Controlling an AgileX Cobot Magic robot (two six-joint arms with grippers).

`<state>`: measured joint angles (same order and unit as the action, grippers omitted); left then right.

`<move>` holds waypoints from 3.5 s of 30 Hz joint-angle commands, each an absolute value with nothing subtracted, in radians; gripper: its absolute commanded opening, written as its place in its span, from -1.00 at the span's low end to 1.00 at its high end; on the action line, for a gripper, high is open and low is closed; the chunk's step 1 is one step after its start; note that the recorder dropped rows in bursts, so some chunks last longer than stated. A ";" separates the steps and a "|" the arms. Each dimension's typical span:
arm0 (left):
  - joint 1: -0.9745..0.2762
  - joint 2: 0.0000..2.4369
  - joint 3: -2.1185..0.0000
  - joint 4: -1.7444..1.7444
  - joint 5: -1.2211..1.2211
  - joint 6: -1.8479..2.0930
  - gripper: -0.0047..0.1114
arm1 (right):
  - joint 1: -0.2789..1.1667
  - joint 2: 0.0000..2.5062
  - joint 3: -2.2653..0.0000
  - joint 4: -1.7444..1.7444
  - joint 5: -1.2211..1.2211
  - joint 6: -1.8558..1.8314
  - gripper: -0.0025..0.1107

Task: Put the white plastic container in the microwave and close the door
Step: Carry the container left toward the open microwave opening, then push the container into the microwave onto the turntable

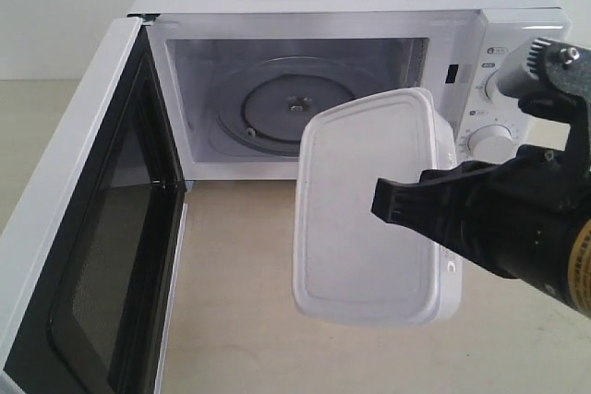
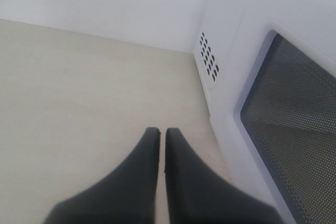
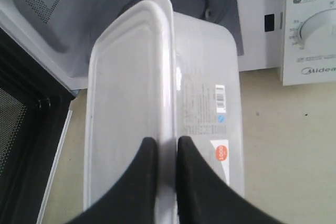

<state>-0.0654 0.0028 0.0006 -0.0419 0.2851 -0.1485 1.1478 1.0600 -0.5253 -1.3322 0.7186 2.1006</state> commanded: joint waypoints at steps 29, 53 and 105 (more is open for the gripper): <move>-0.063 0.000 0.000 -0.038 0.285 -0.150 -0.84 | 0.419 1.095 -0.197 -0.474 -0.594 1.491 -0.96; -0.063 0.000 0.000 -0.038 0.285 -0.150 -0.84 | 0.917 1.766 -0.532 0.731 -1.093 1.018 -0.96; -0.063 0.000 0.000 -0.038 0.285 -0.150 -0.84 | 0.765 2.036 -0.967 0.850 -0.941 0.827 -0.58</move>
